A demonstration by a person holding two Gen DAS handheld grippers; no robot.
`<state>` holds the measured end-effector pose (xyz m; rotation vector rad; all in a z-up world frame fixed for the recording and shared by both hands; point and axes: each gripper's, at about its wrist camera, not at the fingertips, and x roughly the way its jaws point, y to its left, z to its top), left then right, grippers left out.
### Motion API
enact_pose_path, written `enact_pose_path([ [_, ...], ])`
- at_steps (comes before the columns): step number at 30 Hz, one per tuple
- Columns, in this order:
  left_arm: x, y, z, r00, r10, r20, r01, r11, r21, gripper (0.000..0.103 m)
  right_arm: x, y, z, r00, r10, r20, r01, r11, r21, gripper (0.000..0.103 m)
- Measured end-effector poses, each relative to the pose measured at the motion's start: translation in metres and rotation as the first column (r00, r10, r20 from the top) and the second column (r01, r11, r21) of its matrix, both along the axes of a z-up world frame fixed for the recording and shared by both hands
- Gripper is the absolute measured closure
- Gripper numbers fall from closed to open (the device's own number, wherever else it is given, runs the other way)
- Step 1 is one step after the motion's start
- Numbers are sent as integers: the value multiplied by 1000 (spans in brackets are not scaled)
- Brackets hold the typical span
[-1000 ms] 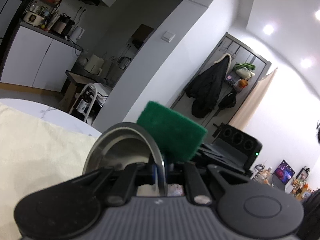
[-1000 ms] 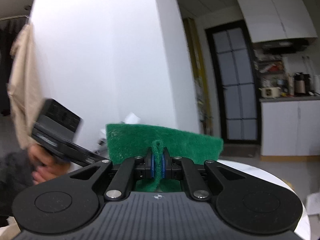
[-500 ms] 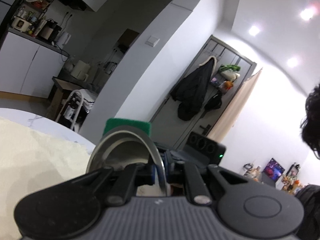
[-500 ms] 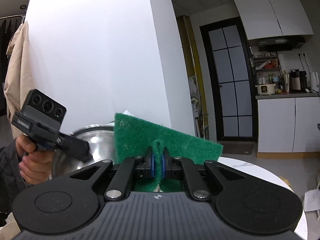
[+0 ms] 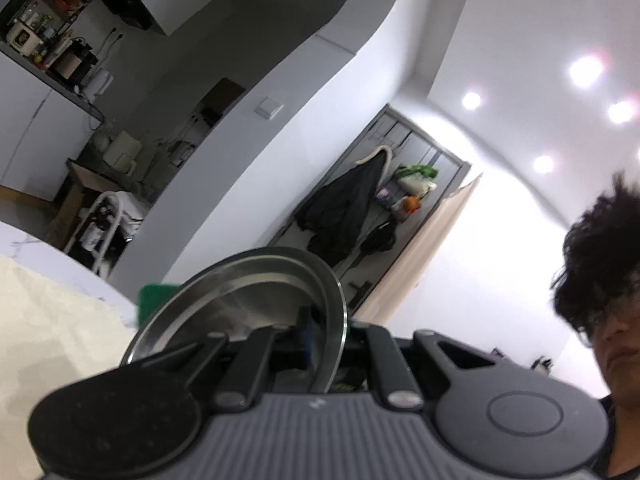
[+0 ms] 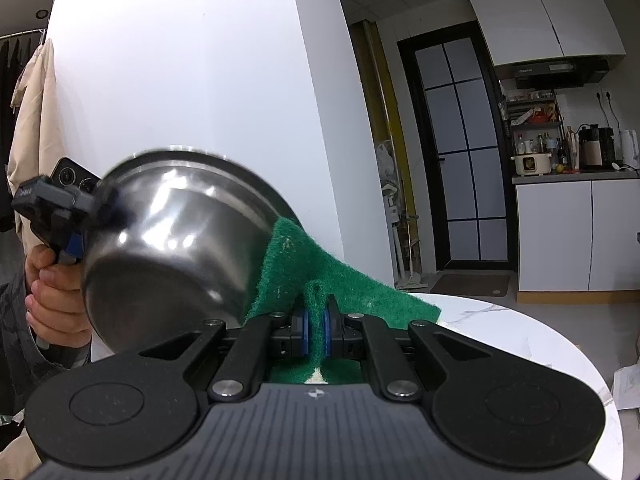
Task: Clean bowl
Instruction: 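Lift and tilt the steel bowl with the left gripper while the right gripper presses the pad inside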
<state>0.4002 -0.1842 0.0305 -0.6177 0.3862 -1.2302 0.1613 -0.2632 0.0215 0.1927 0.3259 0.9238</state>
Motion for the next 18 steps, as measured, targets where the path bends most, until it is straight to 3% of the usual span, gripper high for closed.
enact_pose_path([
  [7, 10, 0, -14, 999, -11, -41, 5, 987, -159, 95, -6, 9, -5, 999, 42, 4, -42, 999, -9, 95],
  [18, 21, -3, -25, 996, 37, -75, -53, 973, -226, 95, -17, 21, -4, 995, 97, 10, -96, 995, -41, 95],
])
